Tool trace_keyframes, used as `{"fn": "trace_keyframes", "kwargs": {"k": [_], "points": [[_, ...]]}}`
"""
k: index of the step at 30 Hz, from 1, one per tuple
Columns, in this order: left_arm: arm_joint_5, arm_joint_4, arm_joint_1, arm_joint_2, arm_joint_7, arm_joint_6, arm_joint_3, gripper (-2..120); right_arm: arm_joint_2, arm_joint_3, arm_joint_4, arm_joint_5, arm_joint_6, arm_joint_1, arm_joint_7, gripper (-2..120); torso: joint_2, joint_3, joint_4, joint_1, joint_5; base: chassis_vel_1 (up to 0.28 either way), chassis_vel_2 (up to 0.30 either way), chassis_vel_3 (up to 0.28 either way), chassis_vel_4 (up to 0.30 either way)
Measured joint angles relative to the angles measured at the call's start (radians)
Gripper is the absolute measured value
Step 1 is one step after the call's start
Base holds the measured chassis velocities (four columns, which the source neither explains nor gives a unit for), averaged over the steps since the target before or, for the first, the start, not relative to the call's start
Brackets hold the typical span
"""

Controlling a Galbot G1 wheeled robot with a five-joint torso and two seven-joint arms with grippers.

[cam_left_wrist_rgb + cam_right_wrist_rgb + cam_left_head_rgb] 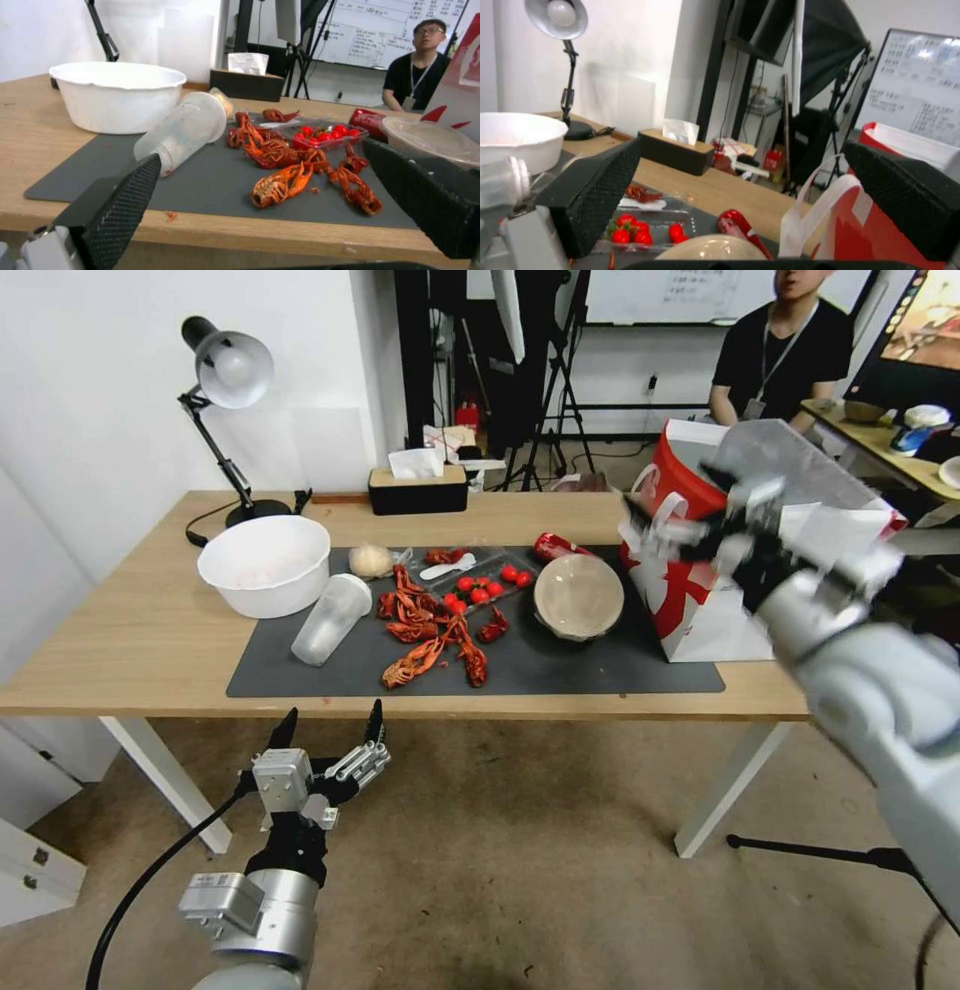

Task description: Pick up the trash from the table and place it into the takeout bag.

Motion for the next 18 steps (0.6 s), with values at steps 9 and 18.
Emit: {"fn": "trace_keyframes", "kwargs": {"k": [9, 18], "points": [[-0.008, 0.003, -0.005, 0.002, 0.001, 0.0, -0.001, 100, 0.096, 0.056, 0.09, -0.154, 0.098, -0.318, 0.021, 100, 0.0, 0.0, 0.0001, 0.0, 0.0001, 0.0, 0.0, 0.0, 0.0], [-0.009, 0.017, -0.006, 0.008, 0.002, -0.001, -0.001, 100, 0.207, 0.066, 0.105, -0.257, 0.221, -0.51, 0.029, 100, 0.0, 0.0, 0.0003, 0.0, -0.0004, 0.0, 0.0, 0.0, 0.0]]}}
